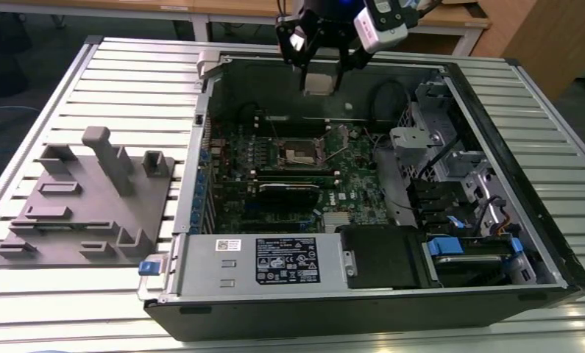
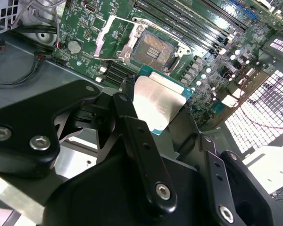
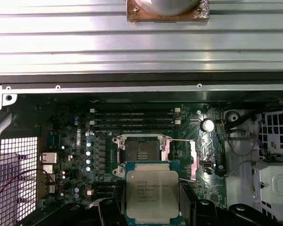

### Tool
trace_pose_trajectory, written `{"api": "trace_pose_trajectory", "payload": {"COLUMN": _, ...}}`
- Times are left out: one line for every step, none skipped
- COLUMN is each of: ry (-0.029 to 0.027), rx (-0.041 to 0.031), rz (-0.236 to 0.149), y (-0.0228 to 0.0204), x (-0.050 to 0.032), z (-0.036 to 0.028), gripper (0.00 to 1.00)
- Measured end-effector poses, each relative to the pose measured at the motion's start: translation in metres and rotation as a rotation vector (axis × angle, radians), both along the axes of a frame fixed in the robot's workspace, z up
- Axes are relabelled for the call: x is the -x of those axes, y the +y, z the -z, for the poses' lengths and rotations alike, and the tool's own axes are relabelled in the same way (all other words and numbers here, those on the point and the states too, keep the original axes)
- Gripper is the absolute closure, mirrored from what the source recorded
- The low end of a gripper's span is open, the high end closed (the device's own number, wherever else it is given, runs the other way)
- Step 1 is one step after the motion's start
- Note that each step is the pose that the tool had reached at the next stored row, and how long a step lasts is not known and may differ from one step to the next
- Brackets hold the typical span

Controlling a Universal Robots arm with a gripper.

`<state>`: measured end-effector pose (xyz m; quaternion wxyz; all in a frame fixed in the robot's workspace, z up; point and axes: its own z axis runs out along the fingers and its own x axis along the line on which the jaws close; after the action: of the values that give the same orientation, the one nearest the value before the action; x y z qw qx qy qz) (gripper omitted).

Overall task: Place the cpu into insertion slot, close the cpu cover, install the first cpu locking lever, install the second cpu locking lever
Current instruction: 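Place the cpu into insertion slot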

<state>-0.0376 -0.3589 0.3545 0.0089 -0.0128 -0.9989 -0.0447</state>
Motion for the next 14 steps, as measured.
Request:
{"api": "trace_pose_trajectory", "payload": {"ry": 0.0001, "rx": 0.0001, "rz": 0.0, "y": 0.0, "x": 0.0, "z": 0.0006, "gripper": 0.46}}
{"api": "trace_pose_trajectory", "payload": {"ry": 0.0002, "rx": 0.0004, "rz": 0.0, "y": 0.0, "x": 0.0, "z": 0.0012, "gripper": 0.46}}
{"api": "trace_pose_trajectory", "payload": {"ry": 0.0002, "rx": 0.0003, "rz": 0.0, "y": 0.0, "x": 0.0, "z": 0.002, "gripper": 0.46}}
{"api": "trace_pose_trajectory", "payload": {"ry": 0.0002, "rx": 0.0003, "rz": 0.0, "y": 0.0, "x": 0.0, "z": 0.0029, "gripper": 0.46}}
{"api": "trace_pose_trajectory", "payload": {"ry": 0.0002, "rx": 0.0004, "rz": 0.0, "y": 0.0, "x": 0.0, "z": 0.0038, "gripper": 0.46}}
{"api": "trace_pose_trajectory", "payload": {"ry": 0.0002, "rx": 0.0004, "rz": 0.0, "y": 0.0, "x": 0.0, "z": 0.005, "gripper": 0.46}}
{"api": "trace_pose_trajectory", "payload": {"ry": 0.0002, "rx": 0.0004, "rz": 0.0, "y": 0.0, "x": 0.0, "z": 0.0061, "gripper": 0.46}}
{"api": "trace_pose_trajectory", "payload": {"ry": 0.0002, "rx": 0.0004, "rz": 0.0, "y": 0.0, "x": 0.0, "z": 0.0071, "gripper": 0.46}}
{"api": "trace_pose_trajectory", "payload": {"ry": 0.0002, "rx": 0.0004, "rz": 0.0, "y": 0.0, "x": 0.0, "z": 0.0083, "gripper": 0.46}}
{"api": "trace_pose_trajectory", "payload": {"ry": 0.0002, "rx": 0.0004, "rz": 0.0, "y": 0.0, "x": 0.0, "z": 0.0093, "gripper": 0.46}}
{"api": "trace_pose_trajectory", "payload": {"ry": 0.0002, "rx": 0.0004, "rz": 0.0, "y": 0.0, "x": 0.0, "z": 0.0103, "gripper": 0.46}}
{"api": "trace_pose_trajectory", "payload": {"ry": 0.0002, "rx": 0.0004, "rz": 0.0, "y": 0.0, "x": 0.0, "z": 0.0111, "gripper": 0.46}}
{"api": "trace_pose_trajectory", "payload": {"ry": 0.0002, "rx": 0.0004, "rz": 0.0, "y": 0.0, "x": 0.0001, "z": 0.0117, "gripper": 0.46}}
{"api": "trace_pose_trajectory", "payload": {"ry": 0.0002, "rx": 0.0005, "rz": 0.0, "y": 0.0, "x": 0.0005, "z": 0.0121, "gripper": 0.46}}
